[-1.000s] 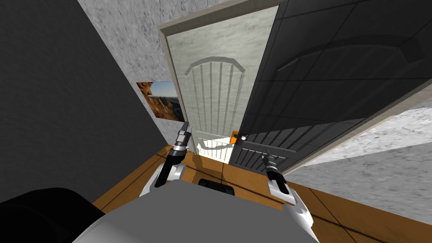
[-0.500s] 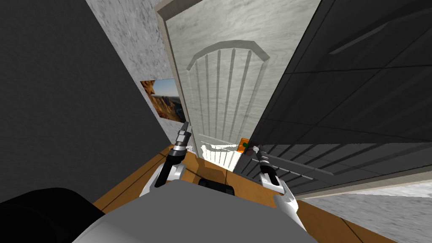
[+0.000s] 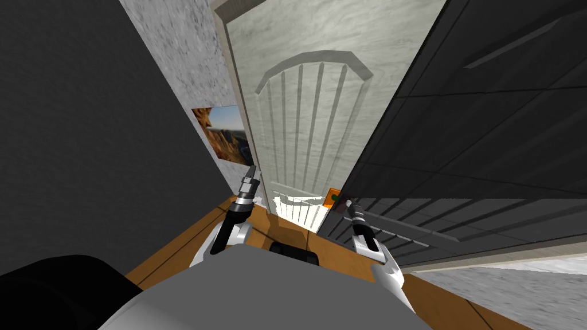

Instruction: Pull the door open

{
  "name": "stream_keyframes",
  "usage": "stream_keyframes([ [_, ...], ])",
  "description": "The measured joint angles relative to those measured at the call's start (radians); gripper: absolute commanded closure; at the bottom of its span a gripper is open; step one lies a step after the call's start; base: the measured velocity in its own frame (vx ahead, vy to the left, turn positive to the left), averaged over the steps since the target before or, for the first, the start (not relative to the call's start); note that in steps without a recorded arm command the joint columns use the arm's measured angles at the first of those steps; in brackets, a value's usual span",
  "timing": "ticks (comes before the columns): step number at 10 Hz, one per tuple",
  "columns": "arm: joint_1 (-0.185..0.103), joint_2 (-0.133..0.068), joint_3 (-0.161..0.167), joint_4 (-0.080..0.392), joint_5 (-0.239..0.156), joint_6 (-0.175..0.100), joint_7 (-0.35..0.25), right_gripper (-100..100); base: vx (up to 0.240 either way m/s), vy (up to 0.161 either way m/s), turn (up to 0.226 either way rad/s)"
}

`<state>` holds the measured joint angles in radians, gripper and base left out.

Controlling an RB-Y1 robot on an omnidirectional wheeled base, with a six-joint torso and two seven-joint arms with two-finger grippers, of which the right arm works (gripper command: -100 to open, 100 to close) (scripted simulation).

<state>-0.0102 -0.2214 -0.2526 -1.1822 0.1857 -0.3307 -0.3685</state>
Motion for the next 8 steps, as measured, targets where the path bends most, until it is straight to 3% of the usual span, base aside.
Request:
stream_keyframes([
  [2,0.001,0.001,0.001,0.001,0.000,0.001,0.000,100,-0.046,-0.024,-0.043],
  [4,0.012,-0.011,-0.012,0.002,-0.002,0.002,-0.002,100,-0.191,-0.084,-0.114],
  [5,0.023,-0.022,-0.021,0.008,-0.004,0.004,-0.005,-100,-0.210,-0.058,-0.017],
  [8,0.034,-0.023,0.000,-0.013,-0.001,0.003,-0.020,-100,-0.188,0.024,0.055],
])
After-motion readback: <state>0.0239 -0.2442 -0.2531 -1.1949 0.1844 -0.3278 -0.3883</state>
